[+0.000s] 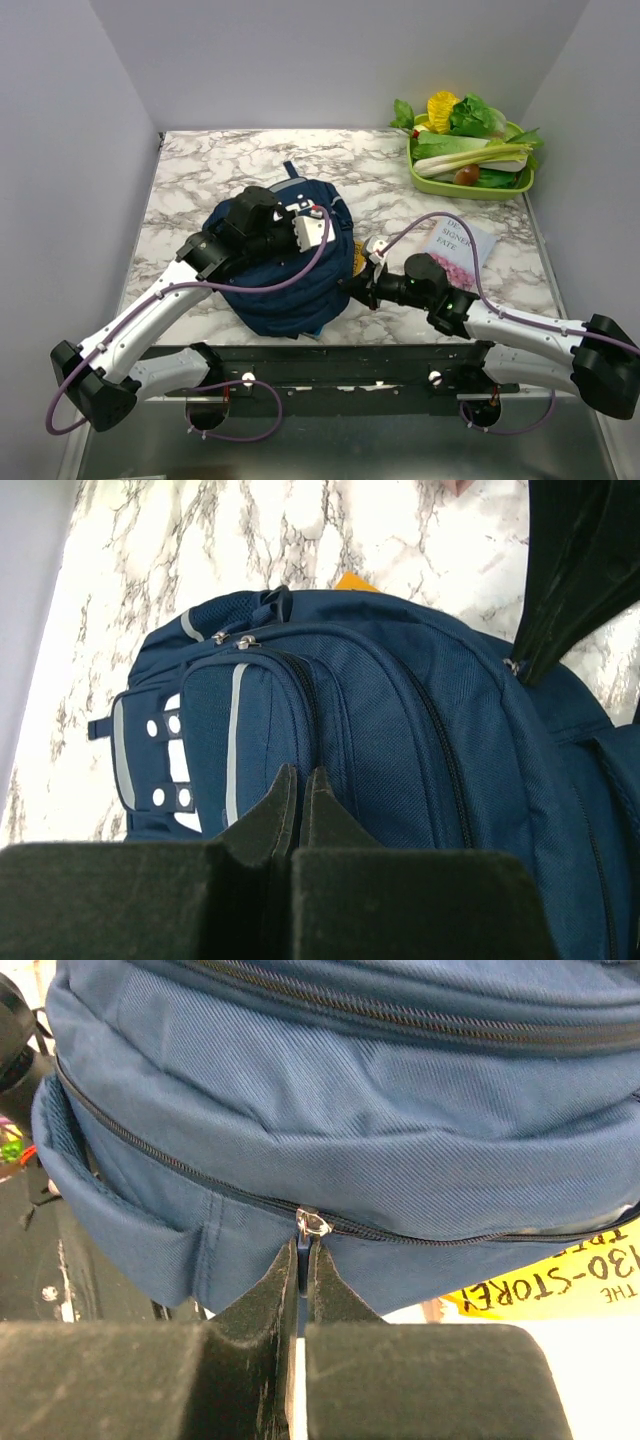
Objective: Pack the student bag
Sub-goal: Unzip the student bag at the center of the board.
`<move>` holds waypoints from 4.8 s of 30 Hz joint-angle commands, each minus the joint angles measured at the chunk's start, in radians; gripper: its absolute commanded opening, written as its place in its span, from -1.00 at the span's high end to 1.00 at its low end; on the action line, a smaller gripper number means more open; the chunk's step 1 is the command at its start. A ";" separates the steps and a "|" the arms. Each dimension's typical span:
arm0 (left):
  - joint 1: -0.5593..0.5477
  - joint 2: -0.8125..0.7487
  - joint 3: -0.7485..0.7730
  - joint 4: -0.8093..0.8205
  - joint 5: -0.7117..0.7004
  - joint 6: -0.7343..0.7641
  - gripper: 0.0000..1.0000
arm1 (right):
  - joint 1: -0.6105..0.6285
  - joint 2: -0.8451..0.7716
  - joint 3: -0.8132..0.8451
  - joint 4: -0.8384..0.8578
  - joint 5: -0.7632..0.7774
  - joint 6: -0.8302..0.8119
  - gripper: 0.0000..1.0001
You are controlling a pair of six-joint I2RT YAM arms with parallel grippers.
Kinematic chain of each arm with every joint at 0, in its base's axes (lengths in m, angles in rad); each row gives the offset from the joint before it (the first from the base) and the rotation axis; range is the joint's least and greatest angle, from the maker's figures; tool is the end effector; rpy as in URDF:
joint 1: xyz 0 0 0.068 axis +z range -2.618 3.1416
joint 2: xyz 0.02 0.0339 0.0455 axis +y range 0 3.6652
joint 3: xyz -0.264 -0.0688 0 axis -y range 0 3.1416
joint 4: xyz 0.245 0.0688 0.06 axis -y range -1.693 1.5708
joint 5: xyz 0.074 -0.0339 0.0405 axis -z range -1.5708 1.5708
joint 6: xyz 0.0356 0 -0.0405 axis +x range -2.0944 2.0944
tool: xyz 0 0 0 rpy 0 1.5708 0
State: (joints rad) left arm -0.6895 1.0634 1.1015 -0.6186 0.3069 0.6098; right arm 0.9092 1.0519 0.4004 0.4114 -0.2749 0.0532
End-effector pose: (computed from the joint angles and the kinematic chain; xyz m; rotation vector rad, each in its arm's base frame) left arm 0.1664 -0.1511 0.3543 1.4346 1.5935 -0.3762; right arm 0.1309 0.1838 0.2162 -0.9716 1.6353 0.9187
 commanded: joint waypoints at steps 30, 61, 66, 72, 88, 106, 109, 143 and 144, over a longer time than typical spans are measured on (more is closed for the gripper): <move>-0.093 0.408 0.325 0.198 -0.348 -0.217 1.00 | 0.155 0.022 0.281 -0.398 0.160 0.146 0.99; 0.018 0.764 0.922 -0.070 -0.487 -0.755 1.00 | 0.364 0.393 0.641 -0.715 1.026 0.254 0.99; 0.039 0.745 0.910 -0.102 -0.427 -0.772 1.00 | 0.294 0.326 0.614 -0.758 1.094 0.283 0.99; 0.041 0.747 0.897 -0.076 -0.251 -0.818 1.00 | 0.203 0.315 0.583 -0.746 1.117 0.274 0.99; 0.088 0.885 0.897 0.234 -0.262 -0.993 1.00 | 0.237 0.341 0.557 -0.726 0.962 0.327 0.99; 0.084 0.892 0.897 0.227 -0.371 -1.107 1.00 | 0.267 0.444 0.581 -0.493 0.715 0.206 0.99; 0.077 0.896 0.908 0.223 -0.371 -1.113 1.00 | 0.267 0.485 0.592 -0.458 0.681 0.189 0.99; 0.283 0.623 0.531 0.264 0.064 -0.381 1.00 | -0.035 0.159 0.368 -0.345 0.671 0.405 -0.52; 0.294 0.615 0.525 0.257 0.073 -0.366 1.00 | -0.067 0.108 0.341 -0.345 0.662 0.437 -0.54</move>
State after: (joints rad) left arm -0.4335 1.7836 1.6566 -0.4290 0.2836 0.1059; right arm 0.9573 1.2629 0.8349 0.1444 0.3222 0.3275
